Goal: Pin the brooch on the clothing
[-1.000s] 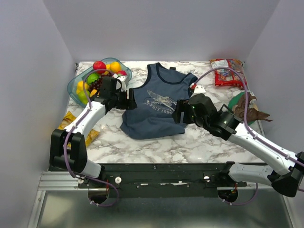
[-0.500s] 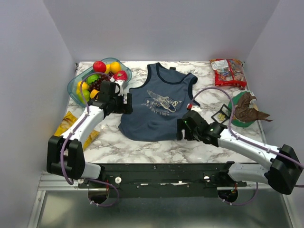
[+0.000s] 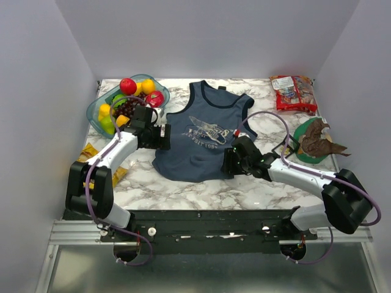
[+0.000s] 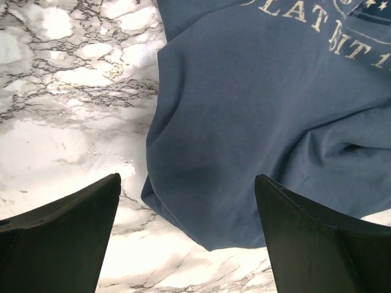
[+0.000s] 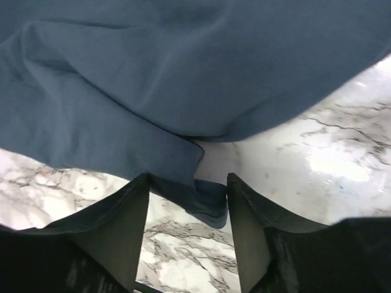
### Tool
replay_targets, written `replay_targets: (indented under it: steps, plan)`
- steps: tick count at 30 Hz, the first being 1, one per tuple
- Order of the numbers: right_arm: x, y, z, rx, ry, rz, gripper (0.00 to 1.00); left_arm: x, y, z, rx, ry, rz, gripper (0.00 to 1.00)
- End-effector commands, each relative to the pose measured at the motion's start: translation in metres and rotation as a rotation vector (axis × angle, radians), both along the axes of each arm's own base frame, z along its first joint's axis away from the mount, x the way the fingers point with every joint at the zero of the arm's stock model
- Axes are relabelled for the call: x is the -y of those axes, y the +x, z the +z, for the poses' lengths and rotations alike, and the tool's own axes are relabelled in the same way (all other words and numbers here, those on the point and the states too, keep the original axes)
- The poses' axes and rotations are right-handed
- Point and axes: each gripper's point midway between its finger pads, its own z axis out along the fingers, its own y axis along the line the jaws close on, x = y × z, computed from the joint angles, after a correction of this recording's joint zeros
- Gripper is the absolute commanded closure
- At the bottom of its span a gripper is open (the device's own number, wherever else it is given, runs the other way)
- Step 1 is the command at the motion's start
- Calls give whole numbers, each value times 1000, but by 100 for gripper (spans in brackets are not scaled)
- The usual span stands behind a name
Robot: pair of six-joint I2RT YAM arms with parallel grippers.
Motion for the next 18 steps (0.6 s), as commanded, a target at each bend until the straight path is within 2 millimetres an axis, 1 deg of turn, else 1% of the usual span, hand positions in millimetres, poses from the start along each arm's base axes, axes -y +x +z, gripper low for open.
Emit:
replay_targets:
  steps: [1,2,3,5,6,7,8,9,10,11,12,13,14,15,16,17,18]
  plan:
    - [-17,0,3,7,71,57,43,3,7,-17,-65,11,-17,5]
    - [-17,-2,0,-3,74,60,45,4,9,-20,-76,11,-18,7]
    - [-17,-3,0,-3,79,61,47,8,9,-30,-106,-2,-27,12]
    - [-16,-5,-3,-11,81,56,54,16,14,-32,-118,-35,-42,19]
    - [-18,-7,-3,-20,92,66,58,18,12,-41,-152,-39,-48,29]
    - [-19,-10,-3,-29,100,72,66,21,12,-42,-165,-53,-56,37]
    - [-20,-11,-2,-30,108,76,72,23,11,-45,-176,-59,-61,49]
    - [-18,-14,-3,-35,108,77,77,26,10,-43,-173,-73,-70,72]
    - [-19,-15,2,-26,125,76,88,30,9,-41,-163,-91,-84,84]
    - [-18,-17,6,-26,134,78,92,29,9,-37,-149,-91,-83,93]
    - [-15,-21,6,-38,129,76,96,28,9,-26,-118,-92,-79,100]
    - [-14,-22,19,-20,150,77,99,26,5,-24,-114,-88,-70,100]
    - [-13,-25,24,-15,155,78,99,23,2,-19,-103,-85,-58,100]
    - [-8,-31,29,-20,152,76,99,23,-1,-2,-54,-101,-53,100]
    - [-6,-33,37,-9,166,73,99,22,-10,-2,-60,-117,-32,100]
    - [-4,-34,54,32,195,71,99,24,-15,3,-50,-138,-29,100]
    - [2,-39,58,30,191,64,99,24,-20,14,-25,-157,-26,100]
